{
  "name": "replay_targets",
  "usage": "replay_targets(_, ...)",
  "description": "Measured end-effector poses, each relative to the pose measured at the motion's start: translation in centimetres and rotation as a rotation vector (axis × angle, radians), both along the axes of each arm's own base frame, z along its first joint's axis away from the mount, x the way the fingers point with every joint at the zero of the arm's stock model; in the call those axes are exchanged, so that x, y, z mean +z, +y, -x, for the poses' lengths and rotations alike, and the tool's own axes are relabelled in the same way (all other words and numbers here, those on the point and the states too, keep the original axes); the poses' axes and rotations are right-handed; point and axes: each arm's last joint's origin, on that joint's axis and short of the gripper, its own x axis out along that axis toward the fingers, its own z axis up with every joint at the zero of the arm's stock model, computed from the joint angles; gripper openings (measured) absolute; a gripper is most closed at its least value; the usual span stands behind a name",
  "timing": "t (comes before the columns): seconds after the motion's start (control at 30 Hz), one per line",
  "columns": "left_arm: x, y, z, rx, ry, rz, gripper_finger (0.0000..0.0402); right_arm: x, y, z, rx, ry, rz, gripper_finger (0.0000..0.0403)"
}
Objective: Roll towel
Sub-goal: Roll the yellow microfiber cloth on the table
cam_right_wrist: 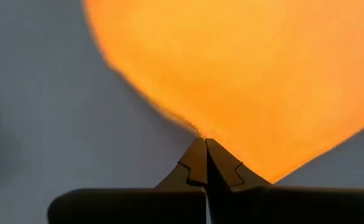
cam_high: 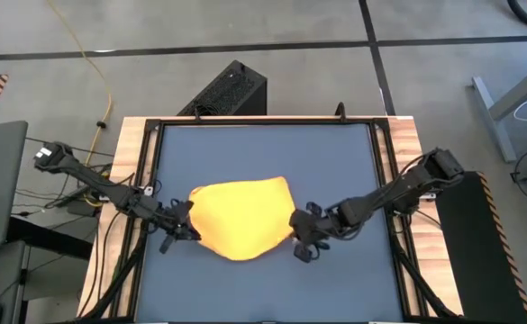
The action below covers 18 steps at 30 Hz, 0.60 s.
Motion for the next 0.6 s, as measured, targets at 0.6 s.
replay_targets(0.6, 0.4, 1.6, 1.7, 0.455, 0.051, -0.261, 0.0, -1.5, -11.8, -2.9, -0.184, 0.045, 0.138, 0.0012)
